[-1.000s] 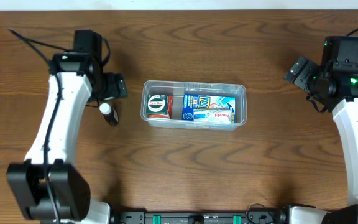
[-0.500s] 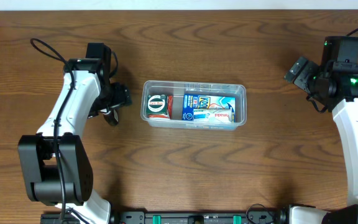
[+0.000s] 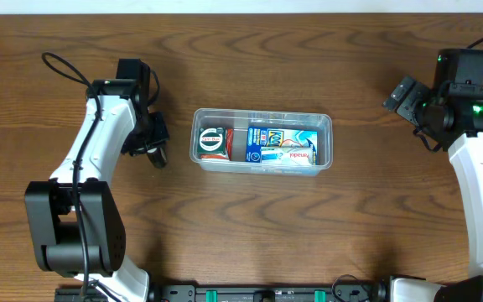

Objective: Pack container
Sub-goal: 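Grasp the dark bottle with white cap with the left gripper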

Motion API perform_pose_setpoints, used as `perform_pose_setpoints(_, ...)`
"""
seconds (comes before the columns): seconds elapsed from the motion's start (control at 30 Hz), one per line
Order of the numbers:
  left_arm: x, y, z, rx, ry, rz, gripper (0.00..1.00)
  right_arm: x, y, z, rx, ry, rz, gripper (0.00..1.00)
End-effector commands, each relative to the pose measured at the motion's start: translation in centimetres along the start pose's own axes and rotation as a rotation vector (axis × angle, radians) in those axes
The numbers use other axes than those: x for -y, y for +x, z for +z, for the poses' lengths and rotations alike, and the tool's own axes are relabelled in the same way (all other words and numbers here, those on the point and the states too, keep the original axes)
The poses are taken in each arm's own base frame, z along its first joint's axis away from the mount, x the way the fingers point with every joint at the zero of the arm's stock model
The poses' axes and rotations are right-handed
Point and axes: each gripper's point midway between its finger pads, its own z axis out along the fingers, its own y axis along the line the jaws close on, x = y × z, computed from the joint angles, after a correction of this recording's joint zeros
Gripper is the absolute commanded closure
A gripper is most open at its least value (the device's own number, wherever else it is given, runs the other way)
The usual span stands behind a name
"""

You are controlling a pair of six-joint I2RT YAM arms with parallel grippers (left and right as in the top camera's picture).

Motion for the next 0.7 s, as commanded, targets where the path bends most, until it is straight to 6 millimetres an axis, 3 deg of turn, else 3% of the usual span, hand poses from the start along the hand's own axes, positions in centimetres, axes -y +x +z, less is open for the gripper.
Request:
perform_pose_setpoints(0.0, -0.3, 0.2, 0.5, -0.017, -0.011, -0.004, 0.72, 0.2, -0.3, 0.0, 0.007, 0.007, 0.011, 0.01)
perform_pose_setpoints(0.1, -0.3, 0.1, 0.4, -0.015, -0.010, -0.004, 0.76, 0.2, -0.3, 0.0, 0.007, 0.007, 0.011, 0.01)
perform_pose_setpoints(0.23, -0.2, -0.3, -0.5, -0.006, -0.006, -0.004, 0.89, 0.2, -0.3, 0.0, 0.007, 0.007, 0.011, 0.01)
perform_pose_setpoints(0.33, 0.1, -1.0, -2.0, 0.030, 0.009, -0.004, 0.90, 0.2, -0.3, 0.0, 0.007, 0.007, 0.011, 0.01)
perform_pose_setpoints(0.53, 0.9, -2.5, -6.9, 0.173, 0.083, -0.004, 0.90, 0.2, -0.3, 0.0, 0.007, 0.007, 0.011, 0.01)
perform_pose_setpoints(0.67, 4.5, -2.0, -11.7, 0.267, 0.328, 0.144, 0.90, 0.2, -0.3, 0.0, 0.007, 0.007, 0.011, 0.01)
